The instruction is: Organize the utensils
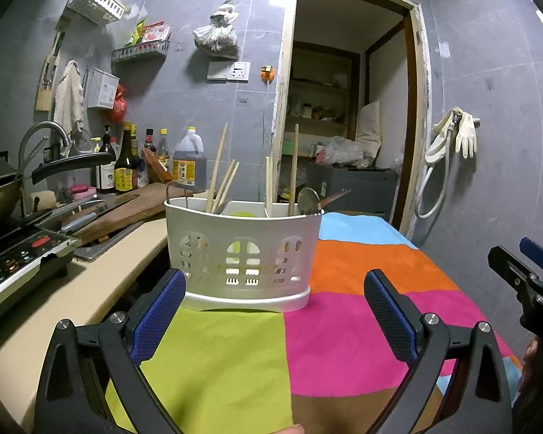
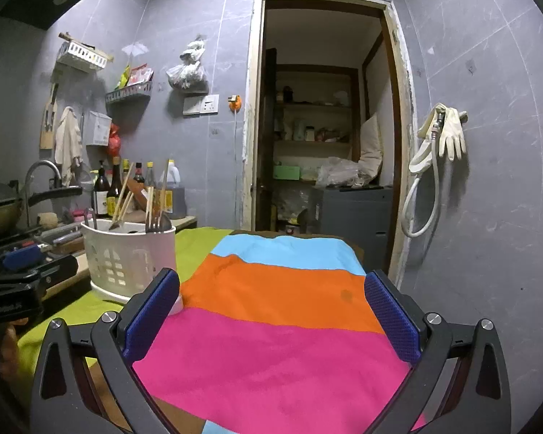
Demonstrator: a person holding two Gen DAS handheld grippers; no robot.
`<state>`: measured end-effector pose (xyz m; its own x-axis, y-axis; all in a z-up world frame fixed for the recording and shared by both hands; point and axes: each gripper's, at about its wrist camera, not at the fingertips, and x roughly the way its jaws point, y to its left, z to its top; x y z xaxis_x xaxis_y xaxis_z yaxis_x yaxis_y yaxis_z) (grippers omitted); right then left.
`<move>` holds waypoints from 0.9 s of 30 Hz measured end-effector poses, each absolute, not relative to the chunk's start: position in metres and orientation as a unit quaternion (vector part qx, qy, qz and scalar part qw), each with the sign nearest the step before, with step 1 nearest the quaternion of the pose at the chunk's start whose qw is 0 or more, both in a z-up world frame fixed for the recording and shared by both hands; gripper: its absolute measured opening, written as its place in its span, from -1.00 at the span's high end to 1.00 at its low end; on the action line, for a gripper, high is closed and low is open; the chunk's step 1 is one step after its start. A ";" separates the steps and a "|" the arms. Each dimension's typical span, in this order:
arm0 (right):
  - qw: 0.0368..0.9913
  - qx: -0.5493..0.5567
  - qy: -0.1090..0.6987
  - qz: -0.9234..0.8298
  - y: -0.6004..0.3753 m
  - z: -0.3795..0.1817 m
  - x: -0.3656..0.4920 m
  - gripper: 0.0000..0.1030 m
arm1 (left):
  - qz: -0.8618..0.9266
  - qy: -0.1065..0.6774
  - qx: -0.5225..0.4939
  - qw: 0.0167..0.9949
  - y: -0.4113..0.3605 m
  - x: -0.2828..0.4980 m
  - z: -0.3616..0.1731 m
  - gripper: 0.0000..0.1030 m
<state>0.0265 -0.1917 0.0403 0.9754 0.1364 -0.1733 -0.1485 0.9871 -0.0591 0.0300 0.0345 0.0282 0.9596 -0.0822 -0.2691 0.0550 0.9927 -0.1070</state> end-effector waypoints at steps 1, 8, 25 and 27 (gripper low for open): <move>0.993 -0.034 0.087 0.070 -0.192 0.039 0.027 -1.00 | -0.033 0.138 -0.048 0.989 0.035 0.030 0.027 -0.88; 0.993 -0.029 0.101 0.061 -0.194 0.031 0.030 -1.00 | -0.029 0.141 -0.053 0.988 0.039 0.029 0.022 -0.88; 0.992 -0.026 0.106 0.057 -0.197 0.030 0.032 -1.00 | -0.031 0.146 -0.057 0.987 0.044 0.031 0.019 -0.88; 0.993 -0.026 0.105 0.057 -0.197 0.030 0.032 -1.00 | -0.032 0.146 -0.057 0.987 0.044 0.031 0.019 -0.88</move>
<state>0.0318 -0.1969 0.0301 0.9717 0.1072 -0.2104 -0.1181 0.9922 -0.0399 0.0310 0.0439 0.0193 0.9555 -0.0789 -0.2841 0.0456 0.9915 -0.1219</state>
